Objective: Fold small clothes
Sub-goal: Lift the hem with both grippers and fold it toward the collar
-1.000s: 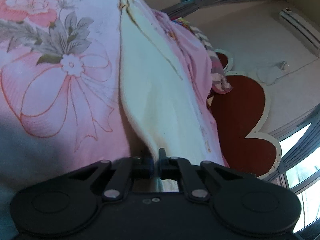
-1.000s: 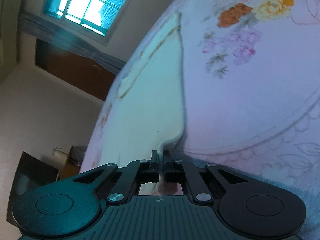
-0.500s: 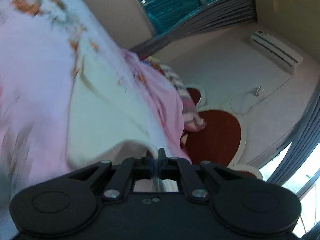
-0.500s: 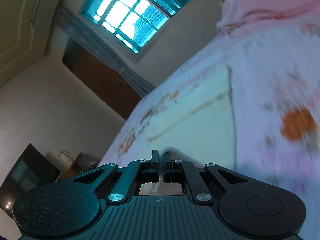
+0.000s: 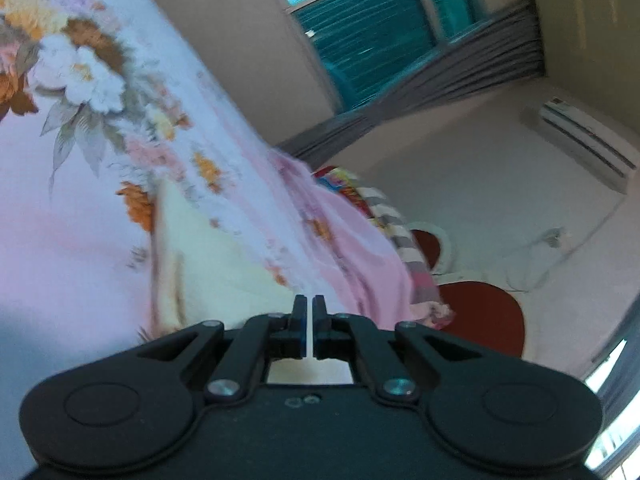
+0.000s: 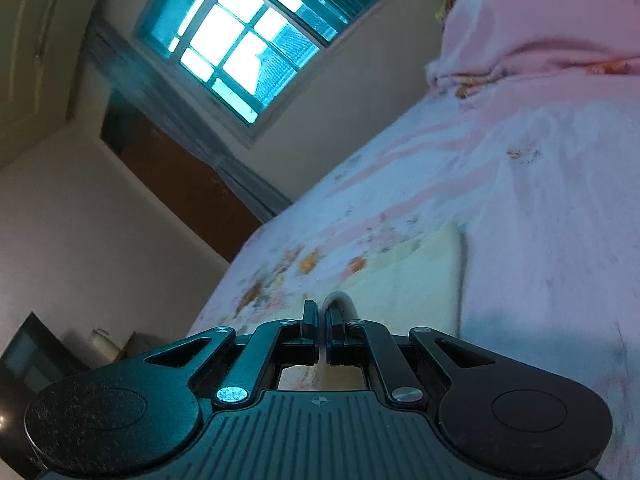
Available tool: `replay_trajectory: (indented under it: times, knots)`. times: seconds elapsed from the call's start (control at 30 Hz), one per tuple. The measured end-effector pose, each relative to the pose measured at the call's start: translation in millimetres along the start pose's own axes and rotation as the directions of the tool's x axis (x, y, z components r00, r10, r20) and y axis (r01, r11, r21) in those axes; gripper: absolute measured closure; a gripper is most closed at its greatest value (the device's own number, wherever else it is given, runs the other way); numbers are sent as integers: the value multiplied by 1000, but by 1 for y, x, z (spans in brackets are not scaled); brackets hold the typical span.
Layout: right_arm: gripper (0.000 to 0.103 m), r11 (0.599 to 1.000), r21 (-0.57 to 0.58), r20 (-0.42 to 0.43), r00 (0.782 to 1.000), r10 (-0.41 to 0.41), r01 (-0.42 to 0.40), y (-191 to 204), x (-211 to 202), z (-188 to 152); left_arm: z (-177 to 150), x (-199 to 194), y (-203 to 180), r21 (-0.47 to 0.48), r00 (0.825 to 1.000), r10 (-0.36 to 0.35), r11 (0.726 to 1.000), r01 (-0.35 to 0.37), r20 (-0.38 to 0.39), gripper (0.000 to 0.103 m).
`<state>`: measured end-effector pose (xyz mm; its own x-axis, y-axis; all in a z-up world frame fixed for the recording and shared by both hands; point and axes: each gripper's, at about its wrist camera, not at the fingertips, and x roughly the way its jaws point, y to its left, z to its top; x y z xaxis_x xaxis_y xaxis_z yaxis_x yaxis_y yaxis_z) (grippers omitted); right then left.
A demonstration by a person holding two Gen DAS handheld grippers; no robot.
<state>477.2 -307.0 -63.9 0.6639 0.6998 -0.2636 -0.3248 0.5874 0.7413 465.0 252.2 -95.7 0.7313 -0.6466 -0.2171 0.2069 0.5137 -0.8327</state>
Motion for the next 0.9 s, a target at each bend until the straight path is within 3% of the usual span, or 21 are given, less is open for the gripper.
replay_trajectory:
  times: [0.07,0.17,0.23,0.3,0.4,0.57,0.67,0.7,0.73,0.83,0.9]
  knots:
    - [100,997,16,-43,996,-73,74,-21,29,2,4,19,11,22,994,97,995,-96,-42,103]
    - [100,988,15,-123,981,-151,154,-40,58,-3,-1,30,19,-2,986,126,992,-127,-109,101]
    - [99,985,84,-126,982,-138,149,-52,58,-8,-11,24,14,3,986,125,992,-125,-110,66]
    - [99,986,108,-99,988,-117,128,-58,50,-15,-17,18,12,-13,986,122,992,-124,-111,52]
    - [99,986,140,-77,994,-82,93,-64,41,-19,-22,16,12,-36,988,97,994,-102,-117,55]
    - [99,984,153,-74,994,-83,94,-62,47,-17,-18,44,9,-24,977,128,991,-134,-172,65]
    - [99,985,141,-83,993,-84,95,-57,48,-14,-18,55,9,18,963,176,984,-176,-204,82]
    - [99,986,132,-88,992,-90,101,-56,48,-14,-18,56,10,23,961,183,983,-182,-208,94]
    - [99,986,129,-95,991,-91,103,-58,52,-7,-18,58,13,17,962,173,985,-173,-212,103]
    - [100,990,84,-96,990,-104,112,-55,54,-8,-16,60,18,-43,976,91,994,-101,-198,103]
    - [100,995,50,-64,995,-81,84,-50,50,-8,-14,54,15,-77,989,-8,997,-3,-145,103]
